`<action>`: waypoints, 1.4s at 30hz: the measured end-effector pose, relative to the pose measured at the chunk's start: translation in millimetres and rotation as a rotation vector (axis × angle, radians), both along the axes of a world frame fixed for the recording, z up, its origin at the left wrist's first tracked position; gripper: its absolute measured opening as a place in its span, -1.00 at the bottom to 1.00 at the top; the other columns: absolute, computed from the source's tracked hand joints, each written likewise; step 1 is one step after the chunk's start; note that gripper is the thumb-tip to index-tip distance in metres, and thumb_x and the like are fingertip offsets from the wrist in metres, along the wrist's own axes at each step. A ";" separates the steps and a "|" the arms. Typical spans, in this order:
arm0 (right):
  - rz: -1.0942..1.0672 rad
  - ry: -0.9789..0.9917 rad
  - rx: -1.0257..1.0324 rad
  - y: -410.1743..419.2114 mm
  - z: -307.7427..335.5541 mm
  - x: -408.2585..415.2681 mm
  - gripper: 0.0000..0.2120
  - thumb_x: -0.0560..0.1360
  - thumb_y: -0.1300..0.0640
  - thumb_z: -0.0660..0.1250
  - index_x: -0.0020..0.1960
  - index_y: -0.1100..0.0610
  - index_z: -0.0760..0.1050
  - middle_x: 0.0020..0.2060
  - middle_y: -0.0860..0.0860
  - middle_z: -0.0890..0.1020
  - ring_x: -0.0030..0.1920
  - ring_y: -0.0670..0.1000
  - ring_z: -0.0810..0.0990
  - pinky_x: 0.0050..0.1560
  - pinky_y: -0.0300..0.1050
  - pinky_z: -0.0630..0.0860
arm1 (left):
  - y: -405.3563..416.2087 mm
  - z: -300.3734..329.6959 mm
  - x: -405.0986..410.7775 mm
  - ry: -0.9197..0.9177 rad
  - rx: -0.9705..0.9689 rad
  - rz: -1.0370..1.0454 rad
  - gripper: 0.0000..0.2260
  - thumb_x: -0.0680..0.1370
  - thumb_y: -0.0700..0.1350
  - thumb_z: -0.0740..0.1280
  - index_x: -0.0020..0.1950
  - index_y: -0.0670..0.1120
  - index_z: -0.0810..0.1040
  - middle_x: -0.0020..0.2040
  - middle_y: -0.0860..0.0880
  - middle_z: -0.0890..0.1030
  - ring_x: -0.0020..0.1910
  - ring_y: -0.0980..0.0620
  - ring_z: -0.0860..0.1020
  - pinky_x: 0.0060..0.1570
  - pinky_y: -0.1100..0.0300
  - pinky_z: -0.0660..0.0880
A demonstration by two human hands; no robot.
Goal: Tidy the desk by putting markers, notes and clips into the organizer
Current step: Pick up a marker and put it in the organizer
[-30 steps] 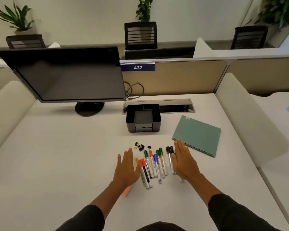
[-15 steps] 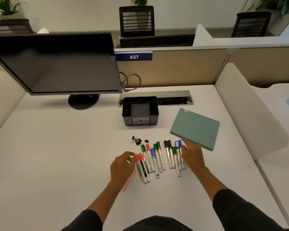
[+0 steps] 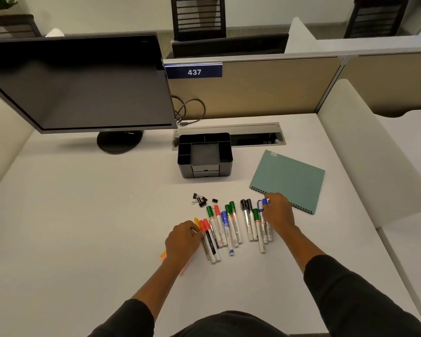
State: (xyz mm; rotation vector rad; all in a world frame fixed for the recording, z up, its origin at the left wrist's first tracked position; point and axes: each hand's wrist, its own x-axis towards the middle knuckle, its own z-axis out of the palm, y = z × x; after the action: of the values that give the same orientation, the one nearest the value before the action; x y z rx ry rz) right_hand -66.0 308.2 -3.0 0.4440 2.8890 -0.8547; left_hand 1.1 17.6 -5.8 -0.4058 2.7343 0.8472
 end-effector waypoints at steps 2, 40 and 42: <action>0.006 -0.015 0.021 -0.1 -1.3 -1.8 -0.82 0.44 0.40 0.44 -0.03 0.20 0.56 -0.11 0.09 0.58 -0.17 0.04 0.55 -0.23 -0.19 0.49 | 2.0 0.2 -1.2 -0.008 0.006 0.005 -0.90 0.50 0.10 0.44 -0.14 0.13 0.58 -0.21 0.16 0.60 -0.16 0.06 0.59 -0.20 0.20 0.42; 0.016 0.481 -0.234 -23.8 114.2 -95.6 -0.75 0.49 0.32 0.42 0.13 0.13 0.55 -0.04 0.01 0.60 -0.11 0.02 0.63 -0.09 -0.23 0.57 | 25.2 3.7 -16.3 -0.033 -0.052 -0.083 -0.79 0.51 0.04 0.47 0.05 -0.04 0.61 -0.04 0.02 0.66 -0.14 0.04 0.57 -0.15 0.18 0.48; 0.027 0.546 -0.271 -30.5 125.6 -107.9 -0.79 0.48 0.36 0.42 0.05 0.14 0.53 -0.09 0.00 0.59 -0.13 0.04 0.64 -0.09 -0.22 0.61 | 25.0 4.2 -16.0 -0.045 -0.051 -0.082 -0.79 0.50 0.04 0.48 0.05 -0.04 0.61 -0.04 0.01 0.66 -0.12 0.02 0.60 -0.12 0.15 0.54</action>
State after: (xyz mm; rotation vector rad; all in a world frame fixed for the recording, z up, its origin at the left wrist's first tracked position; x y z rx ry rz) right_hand -173.9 277.7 122.6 0.1590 3.1520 -1.5471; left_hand -14.9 42.6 -1.5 -0.3169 2.7152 0.7395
